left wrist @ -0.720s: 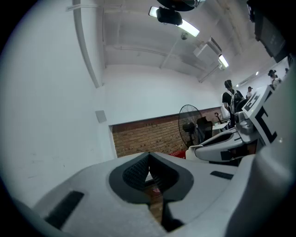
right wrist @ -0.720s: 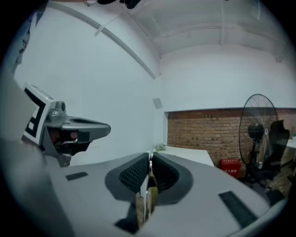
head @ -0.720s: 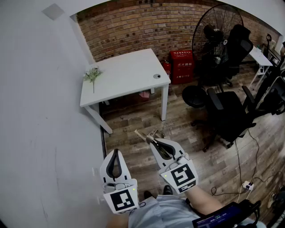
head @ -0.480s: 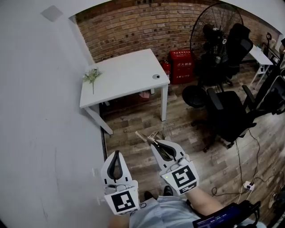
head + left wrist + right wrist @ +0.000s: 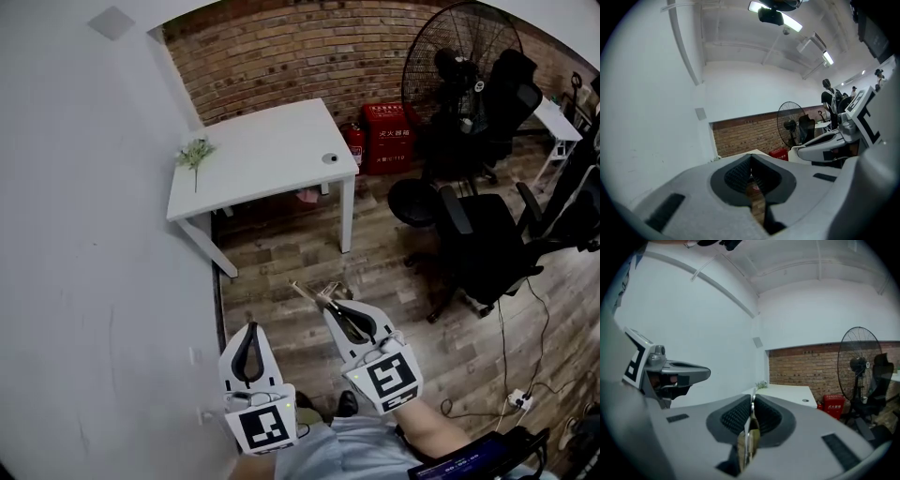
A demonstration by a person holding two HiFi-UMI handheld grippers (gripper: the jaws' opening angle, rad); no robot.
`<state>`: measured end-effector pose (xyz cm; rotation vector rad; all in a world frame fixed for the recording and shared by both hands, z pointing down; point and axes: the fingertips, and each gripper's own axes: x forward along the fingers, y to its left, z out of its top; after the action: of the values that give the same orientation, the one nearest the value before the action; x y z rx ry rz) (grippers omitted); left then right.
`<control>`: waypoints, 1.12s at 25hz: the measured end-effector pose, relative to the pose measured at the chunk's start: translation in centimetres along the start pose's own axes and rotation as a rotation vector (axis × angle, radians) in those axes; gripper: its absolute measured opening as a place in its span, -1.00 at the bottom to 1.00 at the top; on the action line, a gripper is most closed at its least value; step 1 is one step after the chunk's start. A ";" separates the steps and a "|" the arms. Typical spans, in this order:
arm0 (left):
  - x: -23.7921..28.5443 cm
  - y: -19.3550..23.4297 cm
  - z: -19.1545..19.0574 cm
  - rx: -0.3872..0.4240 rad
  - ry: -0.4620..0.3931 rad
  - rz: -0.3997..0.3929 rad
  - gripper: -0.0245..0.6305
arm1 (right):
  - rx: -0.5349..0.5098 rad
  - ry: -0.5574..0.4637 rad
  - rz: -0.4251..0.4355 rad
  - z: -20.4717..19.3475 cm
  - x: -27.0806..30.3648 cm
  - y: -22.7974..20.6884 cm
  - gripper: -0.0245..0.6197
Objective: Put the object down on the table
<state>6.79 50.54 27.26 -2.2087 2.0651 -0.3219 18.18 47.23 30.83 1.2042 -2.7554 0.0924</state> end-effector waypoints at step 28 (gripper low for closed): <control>21.3 12.9 -2.8 -0.034 0.013 -0.028 -0.90 | -0.030 0.030 -0.066 2.5 22.9 -7.0 -0.82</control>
<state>-5.14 28.58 28.95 -2.2625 2.0631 -0.3069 7.70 25.58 31.74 1.2744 -2.6788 0.0615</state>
